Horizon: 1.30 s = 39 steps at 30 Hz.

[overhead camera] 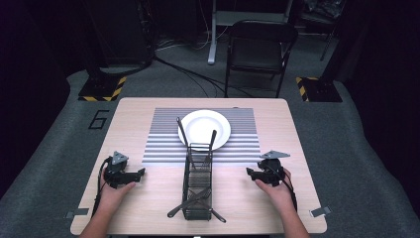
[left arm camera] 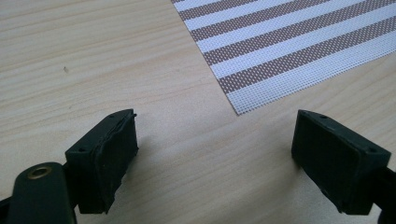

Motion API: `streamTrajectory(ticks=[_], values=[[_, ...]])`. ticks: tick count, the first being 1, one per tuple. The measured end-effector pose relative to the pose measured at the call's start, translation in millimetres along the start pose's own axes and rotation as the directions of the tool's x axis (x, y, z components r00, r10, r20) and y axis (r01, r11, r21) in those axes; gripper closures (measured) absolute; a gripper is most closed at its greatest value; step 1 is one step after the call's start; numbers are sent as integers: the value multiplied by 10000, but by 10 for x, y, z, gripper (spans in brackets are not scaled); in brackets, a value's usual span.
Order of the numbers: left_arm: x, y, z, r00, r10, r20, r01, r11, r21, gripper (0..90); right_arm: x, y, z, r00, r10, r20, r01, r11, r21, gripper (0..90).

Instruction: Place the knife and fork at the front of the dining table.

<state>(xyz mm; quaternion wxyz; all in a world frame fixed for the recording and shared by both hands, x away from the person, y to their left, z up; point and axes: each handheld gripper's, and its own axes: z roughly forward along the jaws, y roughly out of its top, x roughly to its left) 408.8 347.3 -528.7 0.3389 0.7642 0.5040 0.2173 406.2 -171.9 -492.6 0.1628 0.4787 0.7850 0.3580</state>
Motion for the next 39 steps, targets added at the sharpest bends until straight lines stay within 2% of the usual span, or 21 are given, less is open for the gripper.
streamTrajectory(ticks=[6, 10, 21, 24, 29, 30, 39], values=[[-1, 0, 0, 10000, -5, -4, 5, 10000, -1, 142, 92, 94, -33, 9989, -285, -379, 283, 9996, -65, 537], [-4, -1, 0, 10000, -14, -15, 14, 10000, -25, 142, 158, 148, -33, 9974, -475, -547, 479, 9988, 69, 547], [-7, -5, 4, 10000, -11, -53, 11, 9999, -102, 143, 288, 320, -112, 9903, -722, -1184, 690, 9971, -310, 578], [-8, -5, 3, 10000, -8, -52, 8, 9999, -101, 142, 343, 394, -141, 9864, -966, -1330, 929, 9951, -335, 584], [-12, -7, 2, 10000, -8, -18, 8, 10000, -95, 143, 405, 493, -176, 9841, -876, -1547, 829, 9959, -368, 607], [-14, -7, 1, 10000, 1, -15, -1, 10000, -91, 142, 437, 539, -174, 9816, -848, -1709, 797, 9962, -366, 613], [-26, -12, -1, 10000, -33, -18, 33, 9999, -100, 142, 577, 745, -203, 9734, -1362, -1844, 1298, 9904, -466, 626]])
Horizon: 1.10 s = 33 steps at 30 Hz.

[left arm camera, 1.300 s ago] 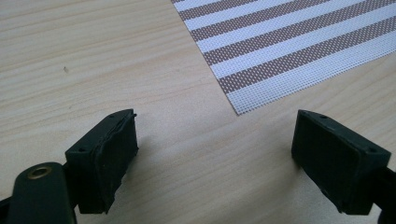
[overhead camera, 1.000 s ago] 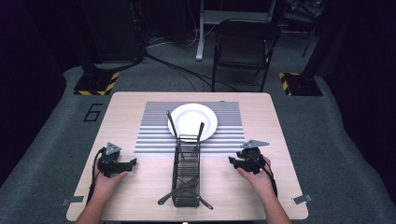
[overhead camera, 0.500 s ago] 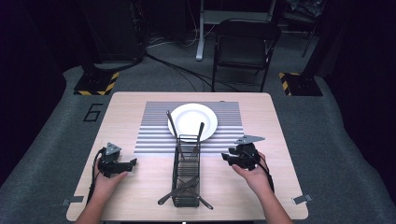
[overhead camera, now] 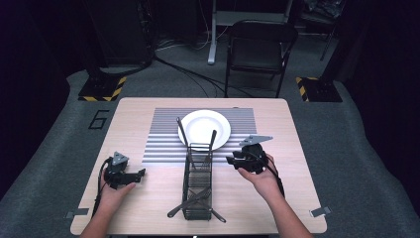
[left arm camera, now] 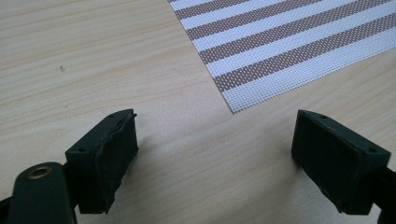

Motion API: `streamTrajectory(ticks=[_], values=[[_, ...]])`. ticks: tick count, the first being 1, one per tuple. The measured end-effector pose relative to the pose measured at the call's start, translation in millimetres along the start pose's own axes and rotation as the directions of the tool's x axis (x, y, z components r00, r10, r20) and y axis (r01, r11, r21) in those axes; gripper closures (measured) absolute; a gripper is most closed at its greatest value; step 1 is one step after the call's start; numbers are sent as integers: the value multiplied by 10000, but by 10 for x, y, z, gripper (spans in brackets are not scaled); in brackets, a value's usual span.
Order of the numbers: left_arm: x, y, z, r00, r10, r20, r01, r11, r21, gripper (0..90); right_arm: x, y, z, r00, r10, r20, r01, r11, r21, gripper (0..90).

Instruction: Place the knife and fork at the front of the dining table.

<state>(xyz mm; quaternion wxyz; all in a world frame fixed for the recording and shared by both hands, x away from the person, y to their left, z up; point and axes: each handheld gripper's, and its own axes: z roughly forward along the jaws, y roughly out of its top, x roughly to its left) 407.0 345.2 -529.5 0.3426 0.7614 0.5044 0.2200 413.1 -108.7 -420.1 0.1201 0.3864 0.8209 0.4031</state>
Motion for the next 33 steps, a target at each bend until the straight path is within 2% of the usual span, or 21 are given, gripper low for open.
streamTrajectory(ticks=[4, 16, 18, 19, 20, 24, 29, 33], values=[[-1, 0, 0, 10000, -4, -1, 4, 10000, -5, 142, 56, 96, 6, 9997, -3, -245, 1, 10000, -63, 632], [-3, 1, -6, 9999, 126, 100, -127, 9999, 50, 142, 150, 295, 41, 9980, -330, -530, 315, 9991, -298, 662], [-2, 1, -6, 9999, 128, 100, -129, 9999, 50, 142, 149, 319, 58, 9978, -244, -624, 222, 9991, -355, 662], [-5, 0, -4, 9999, 88, 95, -88, 10000, 21, 142, 129, 339, 76, 9959, -142, -898, 118, 9996, -262, 660], [-3, 0, -5, 9999, 116, 103, -116, 9999, 37, 143, 127, 347, 83, 9954, -39, -954, 15, 9997, -248, 662], [-5, 0, -4, 9999, 92, 95, -92, 10000, 24, 143, 128, 393, 107, 9963, -150, -851, 113, 9990, -431, 674], [-4, 0, -4, 9999, 102, 99, -102, 9999, 32, 143, 187, 438, 166, 9952, -393, -891, 371, 9990, -260, 689], [-5, 0, -4, 9999, 89, 96, -89, 10000, 19, 143, 225, 460, 207, 9949, -424, -912, 404, 9989, -238, 696]])
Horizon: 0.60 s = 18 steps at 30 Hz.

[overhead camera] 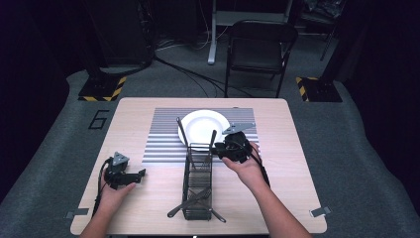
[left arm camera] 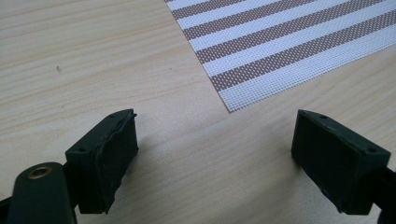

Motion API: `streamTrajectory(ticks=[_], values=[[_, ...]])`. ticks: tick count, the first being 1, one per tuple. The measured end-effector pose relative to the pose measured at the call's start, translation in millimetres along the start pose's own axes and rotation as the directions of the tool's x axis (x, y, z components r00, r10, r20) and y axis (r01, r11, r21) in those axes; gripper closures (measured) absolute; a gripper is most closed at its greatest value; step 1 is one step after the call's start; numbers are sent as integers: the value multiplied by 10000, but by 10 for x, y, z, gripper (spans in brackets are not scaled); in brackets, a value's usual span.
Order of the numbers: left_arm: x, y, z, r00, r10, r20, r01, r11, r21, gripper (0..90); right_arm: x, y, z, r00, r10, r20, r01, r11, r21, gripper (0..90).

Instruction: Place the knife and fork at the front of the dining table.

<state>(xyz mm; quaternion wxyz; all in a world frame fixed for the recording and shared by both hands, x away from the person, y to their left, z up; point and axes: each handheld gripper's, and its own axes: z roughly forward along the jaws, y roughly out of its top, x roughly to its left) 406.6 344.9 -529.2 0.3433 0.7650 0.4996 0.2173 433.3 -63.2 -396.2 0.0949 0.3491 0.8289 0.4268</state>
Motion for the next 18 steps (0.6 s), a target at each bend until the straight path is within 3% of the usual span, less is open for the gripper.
streamTrajectory(ticks=[18], values=[[0, 0, -1, 10000, 39, 35, -39, 10000, 8, 143, 38, 57, 114, 9995, -254, 199, 256, 9996, -88, 786]])
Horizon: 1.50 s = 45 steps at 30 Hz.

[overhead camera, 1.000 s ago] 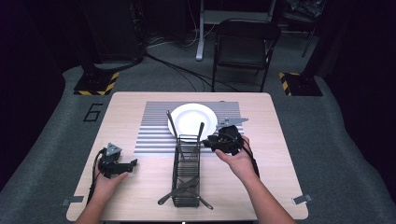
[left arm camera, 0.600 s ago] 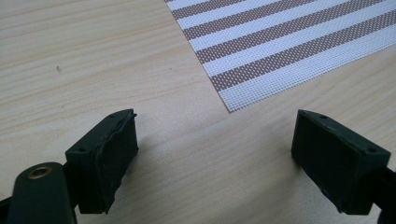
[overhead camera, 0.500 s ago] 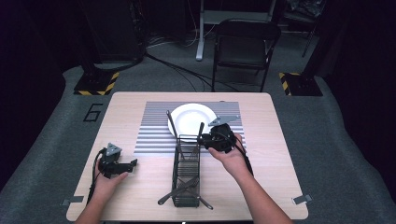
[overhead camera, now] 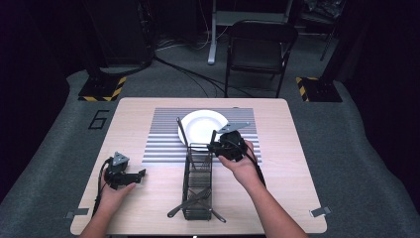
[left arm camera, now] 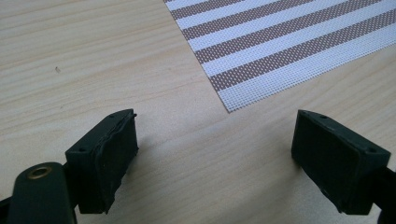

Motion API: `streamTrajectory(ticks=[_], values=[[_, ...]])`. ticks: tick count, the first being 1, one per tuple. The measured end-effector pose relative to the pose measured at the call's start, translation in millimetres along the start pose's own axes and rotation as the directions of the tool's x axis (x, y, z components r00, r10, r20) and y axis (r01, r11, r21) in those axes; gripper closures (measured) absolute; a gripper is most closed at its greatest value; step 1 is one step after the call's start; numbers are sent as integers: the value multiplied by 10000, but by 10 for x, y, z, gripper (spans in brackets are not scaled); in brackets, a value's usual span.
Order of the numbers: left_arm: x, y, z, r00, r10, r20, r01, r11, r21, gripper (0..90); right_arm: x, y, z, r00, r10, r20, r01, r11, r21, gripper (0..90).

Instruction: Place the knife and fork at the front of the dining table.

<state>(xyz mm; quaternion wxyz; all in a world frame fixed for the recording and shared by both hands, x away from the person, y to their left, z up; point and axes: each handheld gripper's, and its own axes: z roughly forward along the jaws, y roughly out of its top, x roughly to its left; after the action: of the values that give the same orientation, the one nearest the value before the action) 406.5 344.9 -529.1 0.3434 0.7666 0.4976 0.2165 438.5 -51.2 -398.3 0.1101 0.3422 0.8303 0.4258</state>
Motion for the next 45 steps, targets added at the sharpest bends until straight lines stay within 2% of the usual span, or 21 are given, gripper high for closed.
streamTrajectory(ticks=[4, 11, 13, 14, 23, 28, 37, 45], values=[[0, 0, 0, 10000, 4, 2, -4, 10000, 4, 142, 8, -1, -25, 9999, 109, 1, -109, 9999, -29, 816], [0, 0, 0, 10000, 7, -1, -7, 10000, 6, 142, 32, 0, -67, 10000, -54, -16, 54, 9998, -169, 865], [0, 0, 0, 10000, 5, -1, -5, 10000, 4, 142, 58, -2, -74, 9999, -87, -68, 85, 9998, -183, 869], [0, 0, 0, 10000, 9, 0, -9, 10000, 6, 142, 79, -2, -75, 9996, -273, -27, 273, 9994, -206, 869], [0, 0, 0, 10000, 4, 1, -4, 10000, 5, 142, 168, -18, -96, 9983, -545, 224, 549, 9983, -204, 869], [0, 0, 0, 10000, 5, 0, -5, 10000, 3, 142, 173, -69, -116, 9983, -516, 253, 523, 9983, -274, 848], [0, 1, 1, 10000, 0, -5, 0, 10000, 0, 143, 154, -73, -53, 9980, -587, 219, 593, 9979, -271, 836], [0, 1, 2, 10000, 11, 0, -11, 10000, 1, 143, 174, -21, 48, 9985, -377, 390, 385, 9991, -201, 872]])
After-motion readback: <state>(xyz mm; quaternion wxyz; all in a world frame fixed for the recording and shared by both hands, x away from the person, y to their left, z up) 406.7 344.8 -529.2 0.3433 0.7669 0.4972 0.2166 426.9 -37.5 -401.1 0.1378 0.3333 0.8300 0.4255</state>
